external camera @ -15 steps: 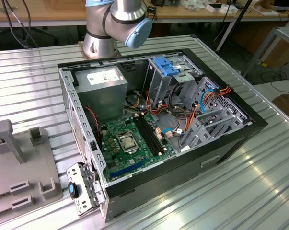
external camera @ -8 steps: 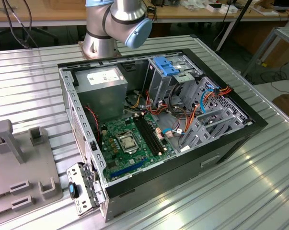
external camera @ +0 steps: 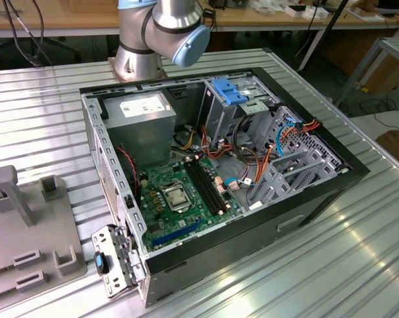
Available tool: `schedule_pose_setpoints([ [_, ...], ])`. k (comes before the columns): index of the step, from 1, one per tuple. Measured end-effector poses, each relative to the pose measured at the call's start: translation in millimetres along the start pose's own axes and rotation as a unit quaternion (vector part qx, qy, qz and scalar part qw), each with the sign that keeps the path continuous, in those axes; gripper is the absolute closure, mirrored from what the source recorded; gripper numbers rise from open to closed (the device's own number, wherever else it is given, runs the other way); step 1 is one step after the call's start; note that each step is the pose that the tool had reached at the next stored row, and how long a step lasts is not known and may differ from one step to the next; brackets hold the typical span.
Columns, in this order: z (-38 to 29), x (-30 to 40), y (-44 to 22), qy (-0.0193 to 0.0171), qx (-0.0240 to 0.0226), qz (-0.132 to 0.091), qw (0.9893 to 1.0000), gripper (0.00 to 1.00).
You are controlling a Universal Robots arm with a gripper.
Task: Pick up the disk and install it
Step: 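Pick up the disk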
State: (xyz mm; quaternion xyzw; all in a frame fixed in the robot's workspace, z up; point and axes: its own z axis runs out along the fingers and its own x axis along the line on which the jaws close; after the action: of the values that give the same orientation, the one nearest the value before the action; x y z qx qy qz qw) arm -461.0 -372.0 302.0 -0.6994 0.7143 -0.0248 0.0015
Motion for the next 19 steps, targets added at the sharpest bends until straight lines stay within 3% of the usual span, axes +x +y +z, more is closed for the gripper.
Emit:
schedule_pose_setpoints([
  [1,0.2,0.0,0.0,-0.0003,0.0002,-0.006,1.0,0.47],
  [3,0.3,0.1,0.0,-0.0005,0.0003,-0.006,1.0,0.61],
  [19,0.4,6.0,-0.1,-0.0004,0.0002,-0.006,1.0,0.63],
])
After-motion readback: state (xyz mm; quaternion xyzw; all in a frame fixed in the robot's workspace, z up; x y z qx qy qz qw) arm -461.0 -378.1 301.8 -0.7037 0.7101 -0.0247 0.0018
